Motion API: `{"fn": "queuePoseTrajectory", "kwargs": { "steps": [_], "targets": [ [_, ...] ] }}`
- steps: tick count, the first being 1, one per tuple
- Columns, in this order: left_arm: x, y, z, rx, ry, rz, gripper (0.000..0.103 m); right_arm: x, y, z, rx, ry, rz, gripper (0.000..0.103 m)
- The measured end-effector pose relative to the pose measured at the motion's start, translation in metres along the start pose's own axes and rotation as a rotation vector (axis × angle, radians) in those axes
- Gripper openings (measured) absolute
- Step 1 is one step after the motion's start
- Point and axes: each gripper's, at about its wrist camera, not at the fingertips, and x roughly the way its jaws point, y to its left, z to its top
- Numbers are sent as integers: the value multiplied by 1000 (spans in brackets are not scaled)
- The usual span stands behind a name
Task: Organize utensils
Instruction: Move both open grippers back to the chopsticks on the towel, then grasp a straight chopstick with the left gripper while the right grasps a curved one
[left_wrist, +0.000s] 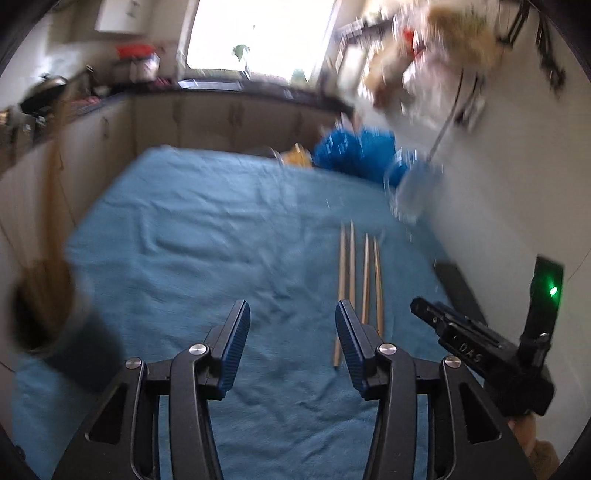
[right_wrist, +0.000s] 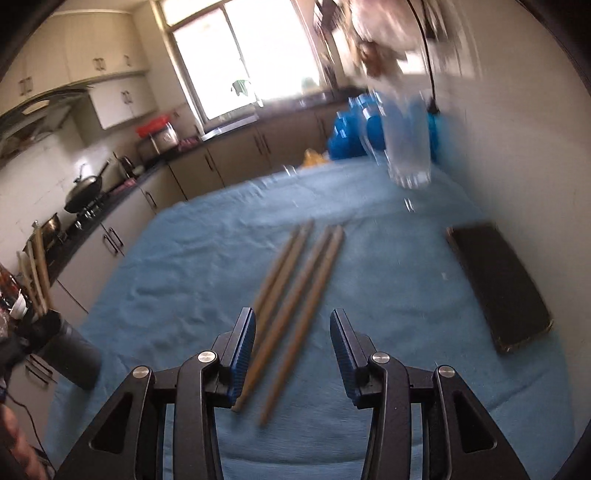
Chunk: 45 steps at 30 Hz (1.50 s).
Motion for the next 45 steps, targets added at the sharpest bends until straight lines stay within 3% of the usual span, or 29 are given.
{"fn": "queuePoseTrajectory", "kwargs": {
  "steps": [6,13,18,27,28,29,36,45],
  "targets": [
    [74,-16,11,9,106,-14,47,39,-26,3,48,97,48,43],
    [126,-45,22,66,152,-4,44,69,-25,14,-4,143,29,40],
    [149,-58,25,106,207,-4,24,79,-17,23,-82,176,-40,21],
    [165,-72,31,176,196,45,24,84,-30,34,-108,231,-67,13],
    [166,-74,32,194,200,64,17,85,-30,35,-108,237,-76,13],
    [166,-75,31,203,205,81,7,86,-29,37,-108,248,-85,13],
    [136,-45,19,61,290,7,6,85,-30,38,-65,312,-91,9],
    [56,-6,-48,19,379,-26,6,28,-35,-10,-64,433,-50,8]
  ]
}}
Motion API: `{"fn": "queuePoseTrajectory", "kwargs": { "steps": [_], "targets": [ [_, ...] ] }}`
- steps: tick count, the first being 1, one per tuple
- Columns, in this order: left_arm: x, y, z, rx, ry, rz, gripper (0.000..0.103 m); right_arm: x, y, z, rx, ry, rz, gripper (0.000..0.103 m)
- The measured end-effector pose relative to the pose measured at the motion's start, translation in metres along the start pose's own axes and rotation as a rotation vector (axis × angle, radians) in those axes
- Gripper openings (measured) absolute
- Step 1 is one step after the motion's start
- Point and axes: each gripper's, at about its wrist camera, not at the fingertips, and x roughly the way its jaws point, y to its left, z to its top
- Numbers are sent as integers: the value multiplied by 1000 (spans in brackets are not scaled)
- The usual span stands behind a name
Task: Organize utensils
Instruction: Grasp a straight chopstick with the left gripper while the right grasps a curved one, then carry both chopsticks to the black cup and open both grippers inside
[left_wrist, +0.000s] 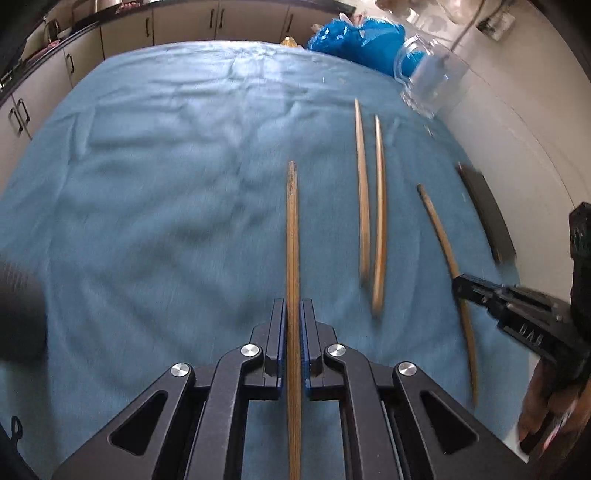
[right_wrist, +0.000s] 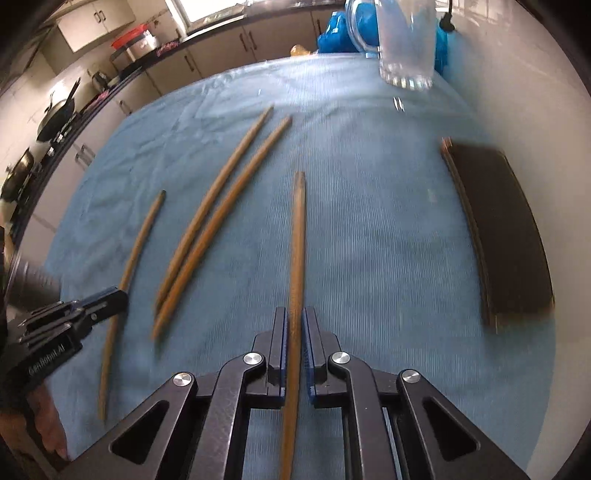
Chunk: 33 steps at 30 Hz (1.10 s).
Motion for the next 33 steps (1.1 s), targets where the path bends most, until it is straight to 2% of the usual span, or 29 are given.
{"fn": "queuePoseTrajectory", "kwargs": {
  "steps": [4,7,9,12,16,23,28,30,31,33],
  "targets": [
    [-18,2,-34,22,53,-34,7,-17,-1,-39,-23,78,11,9],
    [-23,1,-42,52,83,-47,7,-24,0,-51,-42,111,-5,12],
    [-23,-2,-40,58,80,-30,8,-25,0,-48,-53,127,-19,27],
    [-15,-5,-32,67,98,-20,11,-18,1,-41,-66,142,-53,32],
    [-6,-15,-16,107,129,18,12,-6,9,-24,-107,190,-91,32],
    [1,-26,-7,164,175,41,14,13,24,-2,-184,310,-146,30],
    [2,-30,-5,215,190,37,14,23,33,9,-207,349,-148,20],
    [1,-27,-5,203,189,19,14,24,37,10,-217,347,-149,14],
    [0,-24,-6,184,183,8,7,25,41,10,-221,340,-150,11],
    [-4,-18,-11,152,166,-16,7,22,51,6,-227,306,-155,8]
  ]
}}
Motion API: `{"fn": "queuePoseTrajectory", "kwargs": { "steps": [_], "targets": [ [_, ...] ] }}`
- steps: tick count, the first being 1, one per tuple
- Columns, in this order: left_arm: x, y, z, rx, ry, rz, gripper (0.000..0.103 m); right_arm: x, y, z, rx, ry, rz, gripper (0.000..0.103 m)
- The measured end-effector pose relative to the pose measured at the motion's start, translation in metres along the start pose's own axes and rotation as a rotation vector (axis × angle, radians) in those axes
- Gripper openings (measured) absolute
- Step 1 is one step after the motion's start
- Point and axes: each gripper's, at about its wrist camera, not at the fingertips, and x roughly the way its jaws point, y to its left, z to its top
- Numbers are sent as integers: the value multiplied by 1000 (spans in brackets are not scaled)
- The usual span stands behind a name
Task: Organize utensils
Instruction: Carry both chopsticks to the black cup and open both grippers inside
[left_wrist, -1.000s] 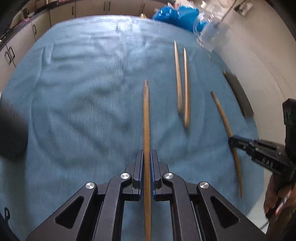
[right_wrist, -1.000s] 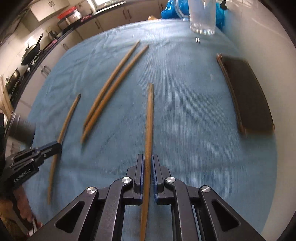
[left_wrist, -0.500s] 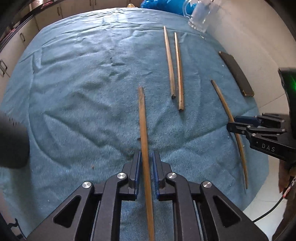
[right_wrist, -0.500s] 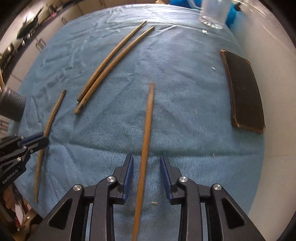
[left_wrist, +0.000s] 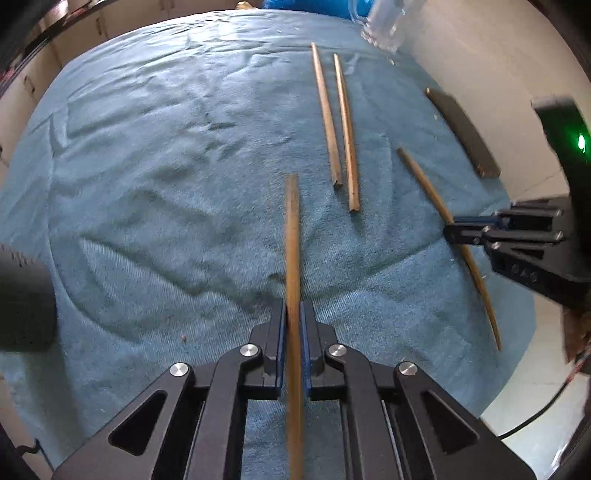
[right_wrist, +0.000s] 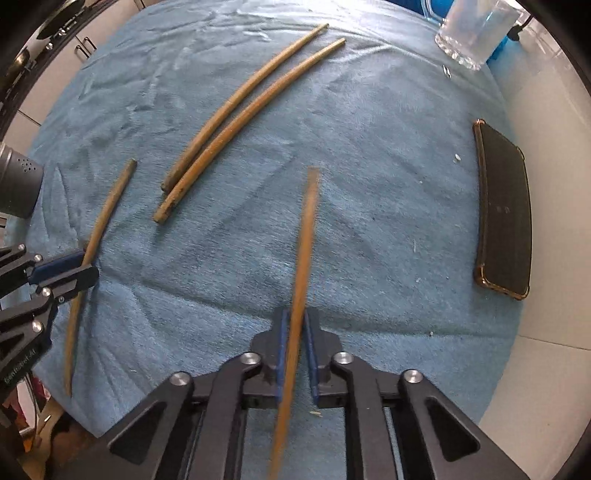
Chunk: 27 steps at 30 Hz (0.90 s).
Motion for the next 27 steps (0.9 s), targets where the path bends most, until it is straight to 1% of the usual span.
{"fn": "queuePoseTrajectory", "kwargs": {
  "steps": [2,3,6,8,9,11,12,17,19,21,24,26,27],
  "targets": [
    [-8,5,-12,-21,-47,-19,7,-3,5,-4,-2,-39,-11,7],
    [-14,6,-19,-23,-71,-20,7,-3,5,-7,2,-58,0,7],
    [-37,10,-41,-29,-152,-48,7,-12,8,-21,39,-131,78,7],
    [-59,14,-56,-29,-228,-63,7,-22,14,-34,41,-189,119,7],
    [-67,16,-61,-26,-253,-66,7,-31,19,-41,40,-227,142,7],
    [-89,19,-77,-26,-327,-78,7,-44,25,-52,36,-284,167,7],
    [-97,20,-80,-28,-351,-85,7,-54,31,-57,31,-326,183,7],
    [-144,35,-103,-72,-509,-99,7,-86,59,-70,3,-468,238,7],
    [-167,45,-108,-97,-584,-87,7,-104,70,-69,-17,-535,262,7],
    [-189,59,-116,-117,-659,-60,7,-116,83,-66,-29,-590,292,7],
    [-223,84,-122,-165,-780,22,7,-139,111,-53,-57,-700,322,7],
    [-239,101,-123,-206,-828,59,7,-152,123,-48,-66,-750,362,7],
    [-247,111,-123,-231,-847,70,7,-158,134,-40,-63,-779,399,7]
  ]
}}
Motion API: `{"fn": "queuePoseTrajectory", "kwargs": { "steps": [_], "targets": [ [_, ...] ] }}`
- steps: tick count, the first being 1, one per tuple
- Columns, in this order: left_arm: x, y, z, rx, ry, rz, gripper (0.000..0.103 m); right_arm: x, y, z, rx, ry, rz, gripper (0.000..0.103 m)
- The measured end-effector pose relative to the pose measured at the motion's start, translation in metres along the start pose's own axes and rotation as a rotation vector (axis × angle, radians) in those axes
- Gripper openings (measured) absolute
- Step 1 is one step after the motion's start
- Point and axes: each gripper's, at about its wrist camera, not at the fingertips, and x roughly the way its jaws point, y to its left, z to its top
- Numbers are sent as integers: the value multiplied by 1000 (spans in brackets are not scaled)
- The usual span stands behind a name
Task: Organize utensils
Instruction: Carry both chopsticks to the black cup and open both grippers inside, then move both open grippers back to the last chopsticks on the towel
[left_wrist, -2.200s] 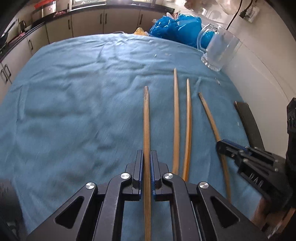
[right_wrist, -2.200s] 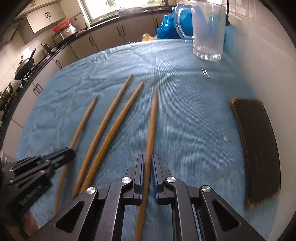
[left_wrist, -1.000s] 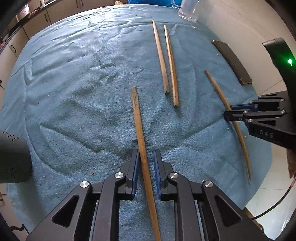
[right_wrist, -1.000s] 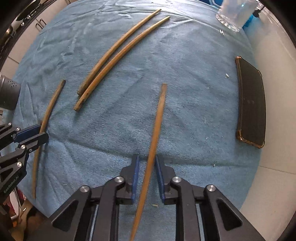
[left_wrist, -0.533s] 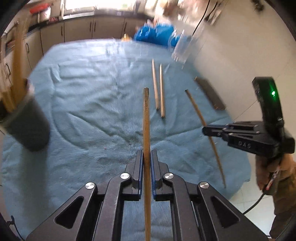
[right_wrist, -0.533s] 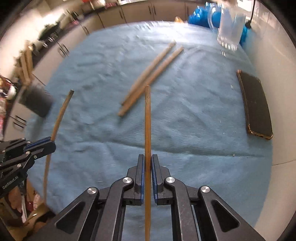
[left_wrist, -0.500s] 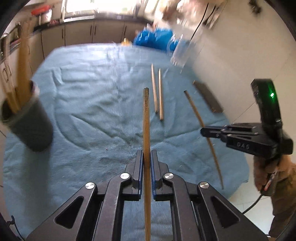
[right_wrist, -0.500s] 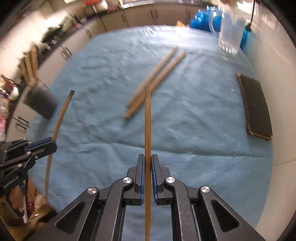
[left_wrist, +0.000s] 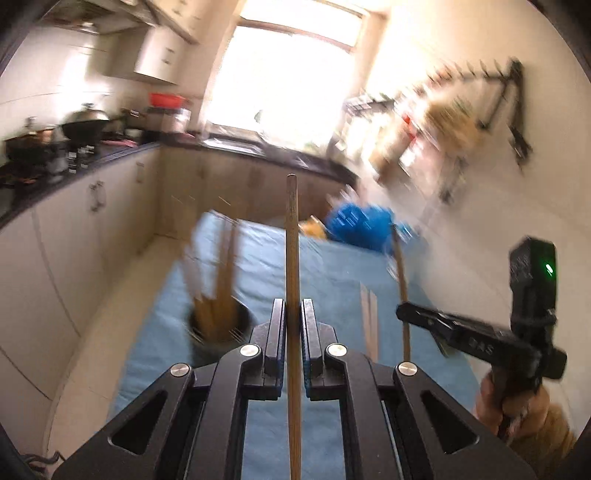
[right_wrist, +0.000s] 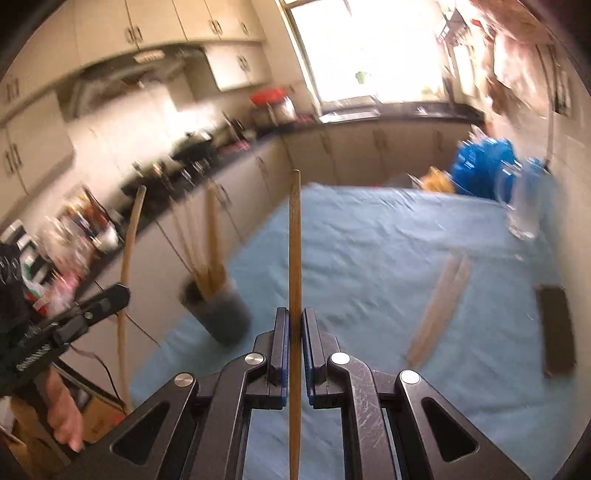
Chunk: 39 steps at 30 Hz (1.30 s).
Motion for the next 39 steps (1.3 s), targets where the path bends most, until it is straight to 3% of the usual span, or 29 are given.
{"fn": "queuePoseTrajectory", "kwargs": {
  "steps": [7,11,15,20,25,34,39],
  "targets": [
    [16,49,50,-99,-129,68,7,40,61,47,33,-193,114,7],
    [49,59,68,-130,-176,90,7,67,77,70,59,-284,126,7],
    [78,68,74,-128,-216,134,7,91,90,79,49,-349,83,8],
    [118,75,66,-121,-179,152,7,122,92,70,-17,-321,22,8],
    [137,78,49,-122,-127,162,7,142,78,54,-11,-257,15,8],
    [116,76,39,-145,-132,176,7,141,69,40,4,-214,31,10],
    [95,71,36,-156,-150,183,9,125,71,40,-4,-237,30,28]
  ]
}}
